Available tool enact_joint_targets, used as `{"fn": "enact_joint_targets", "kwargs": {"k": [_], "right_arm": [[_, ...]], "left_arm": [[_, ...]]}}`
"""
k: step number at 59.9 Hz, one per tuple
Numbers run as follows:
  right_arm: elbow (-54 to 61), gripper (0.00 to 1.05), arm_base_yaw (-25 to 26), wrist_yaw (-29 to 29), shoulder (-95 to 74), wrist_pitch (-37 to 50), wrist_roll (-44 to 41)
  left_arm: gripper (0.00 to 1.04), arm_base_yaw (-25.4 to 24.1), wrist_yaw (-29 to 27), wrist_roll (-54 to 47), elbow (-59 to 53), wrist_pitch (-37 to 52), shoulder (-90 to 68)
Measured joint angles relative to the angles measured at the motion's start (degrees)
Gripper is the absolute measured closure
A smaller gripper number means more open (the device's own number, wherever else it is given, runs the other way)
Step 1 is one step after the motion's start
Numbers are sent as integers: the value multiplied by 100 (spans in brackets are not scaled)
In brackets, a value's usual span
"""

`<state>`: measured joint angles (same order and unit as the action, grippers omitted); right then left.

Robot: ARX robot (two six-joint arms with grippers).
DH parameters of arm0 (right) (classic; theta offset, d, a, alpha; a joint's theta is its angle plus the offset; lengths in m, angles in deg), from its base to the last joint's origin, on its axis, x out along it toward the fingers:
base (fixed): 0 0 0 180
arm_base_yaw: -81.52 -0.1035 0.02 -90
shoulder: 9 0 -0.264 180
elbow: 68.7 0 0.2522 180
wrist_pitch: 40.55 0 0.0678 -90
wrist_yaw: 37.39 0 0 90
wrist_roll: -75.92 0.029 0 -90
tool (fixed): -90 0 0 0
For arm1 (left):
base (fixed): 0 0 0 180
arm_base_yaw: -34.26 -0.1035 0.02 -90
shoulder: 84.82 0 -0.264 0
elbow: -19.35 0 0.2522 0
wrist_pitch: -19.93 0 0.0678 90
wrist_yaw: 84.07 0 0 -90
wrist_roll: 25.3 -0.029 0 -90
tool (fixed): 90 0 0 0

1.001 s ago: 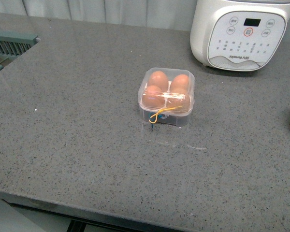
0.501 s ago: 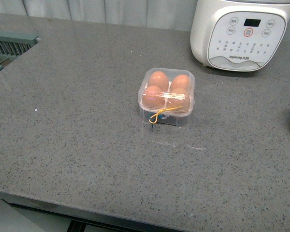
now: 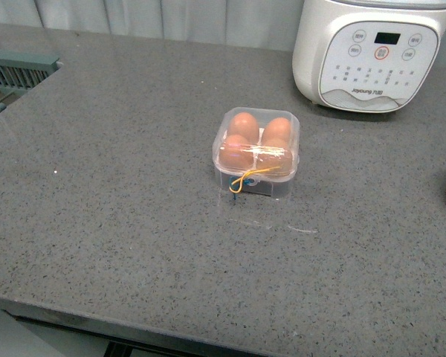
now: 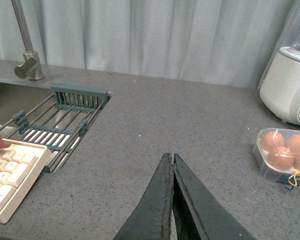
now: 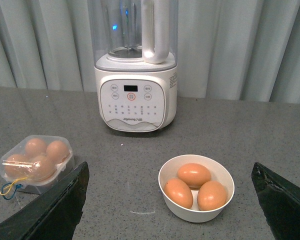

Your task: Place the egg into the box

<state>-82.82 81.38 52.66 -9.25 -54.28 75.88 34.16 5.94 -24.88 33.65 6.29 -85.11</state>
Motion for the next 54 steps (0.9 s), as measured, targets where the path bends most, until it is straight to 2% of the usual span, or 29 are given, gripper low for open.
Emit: {"fn": "enact_joint_targets", "kwargs": {"k": [20, 24, 34, 49, 51, 54], "right_arm": [[0, 9, 0, 0, 0, 0, 0], [0, 9, 0, 0, 0, 0, 0], [0, 9, 0, 0, 0, 0, 0], [0, 9, 0, 0, 0, 0, 0], [0, 9, 0, 0, 0, 0, 0], [0, 9, 0, 0, 0, 0, 0]], "left_arm": [[101, 0, 0, 2, 0, 0, 2], [91, 0, 0, 0, 0, 0, 2], [52, 0, 0, 0, 0, 0, 4], [7, 0, 0, 0, 0, 0, 7], [5, 0, 0, -11, 0, 0, 7], [7, 0, 0, -13, 0, 0, 7]]}}
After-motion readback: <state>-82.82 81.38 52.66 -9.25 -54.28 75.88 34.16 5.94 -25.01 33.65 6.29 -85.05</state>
